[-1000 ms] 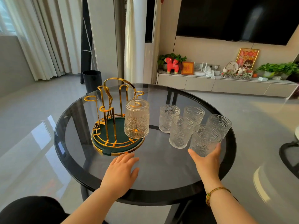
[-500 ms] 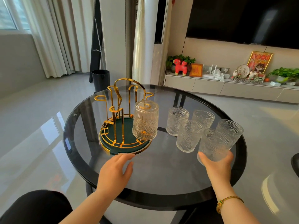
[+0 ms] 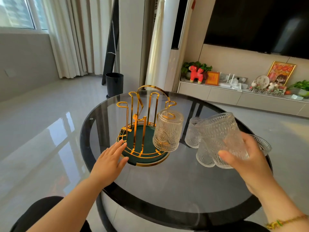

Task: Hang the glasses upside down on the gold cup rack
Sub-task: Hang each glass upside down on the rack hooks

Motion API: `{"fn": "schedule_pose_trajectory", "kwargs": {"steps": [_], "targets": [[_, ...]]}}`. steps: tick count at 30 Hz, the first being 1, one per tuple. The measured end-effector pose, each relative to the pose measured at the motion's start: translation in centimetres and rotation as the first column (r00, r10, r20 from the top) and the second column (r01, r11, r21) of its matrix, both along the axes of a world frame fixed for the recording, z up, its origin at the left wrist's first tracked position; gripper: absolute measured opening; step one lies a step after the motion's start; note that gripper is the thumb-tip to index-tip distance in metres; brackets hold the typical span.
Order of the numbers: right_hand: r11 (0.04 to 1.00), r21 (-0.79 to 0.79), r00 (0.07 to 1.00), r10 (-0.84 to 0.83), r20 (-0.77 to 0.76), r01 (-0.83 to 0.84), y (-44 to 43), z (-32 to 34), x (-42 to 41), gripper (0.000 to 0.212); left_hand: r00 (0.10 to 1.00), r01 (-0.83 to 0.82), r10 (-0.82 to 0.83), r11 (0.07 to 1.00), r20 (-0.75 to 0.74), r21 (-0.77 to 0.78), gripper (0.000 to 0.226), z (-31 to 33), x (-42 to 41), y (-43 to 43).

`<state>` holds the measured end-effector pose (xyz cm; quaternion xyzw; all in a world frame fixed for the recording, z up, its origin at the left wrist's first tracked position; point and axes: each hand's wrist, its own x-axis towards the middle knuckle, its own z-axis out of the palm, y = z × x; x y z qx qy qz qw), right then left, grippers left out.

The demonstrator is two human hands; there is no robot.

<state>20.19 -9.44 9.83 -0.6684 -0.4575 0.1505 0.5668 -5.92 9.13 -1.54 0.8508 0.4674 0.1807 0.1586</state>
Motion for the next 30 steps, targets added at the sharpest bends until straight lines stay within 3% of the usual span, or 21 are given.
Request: {"fn": "schedule_pose_trajectory", "kwargs": {"steps": [6,9,12,17,19,21,22,30], "targets": [[0.986,-0.063,0.985,0.156,0.074,-0.152,1.7,6.4,-2.7,0.056,0.998,0.034,-0.031,0.997,-0.049,0.065,0.062,0.4,-0.5,-0.1],[0.971,-0.080,0.961,0.237,0.144,-0.227,2.9,10.0,-4.1,0.050,0.995,0.070,-0.064,0.995,-0.077,0.072,0.114,0.8,-0.9,-0.2],[0.944,-0.165,0.910,0.322,0.262,-0.287,4.6,12.4,-5.7,0.061,0.995,0.080,-0.077,0.995,-0.062,0.059,0.125,0.7,-1.1,-0.1],[0.906,-0.325,0.786,0.404,0.469,-0.271,8.4,13.8,-8.8,0.084,0.994,0.094,-0.090,0.994,-0.063,0.063,0.119,0.6,-1.3,-0.1],[0.880,-0.385,0.727,0.455,0.515,-0.279,9.7,13.7,-10.0,0.080,0.996,0.090,-0.089,0.994,-0.029,0.054,0.098,0.6,-1.4,-0.2],[0.863,-0.428,0.669,0.487,0.561,-0.270,10.9,13.2,-10.9,0.075,0.996,0.086,-0.086,0.995,-0.009,0.042,0.063,0.4,-1.4,-0.1],[0.859,-0.441,0.647,0.494,0.581,-0.260,11.4,12.9,-11.2,0.074,0.997,0.083,-0.083,0.996,-0.004,0.035,0.058,0.3,-1.4,0.0],[0.819,-0.534,0.605,0.539,0.586,-0.213,14.2,10.0,-12.9,0.079,0.997,0.080,-0.080,0.996,0.004,0.033,0.064,-0.1,-1.4,0.3]]}}
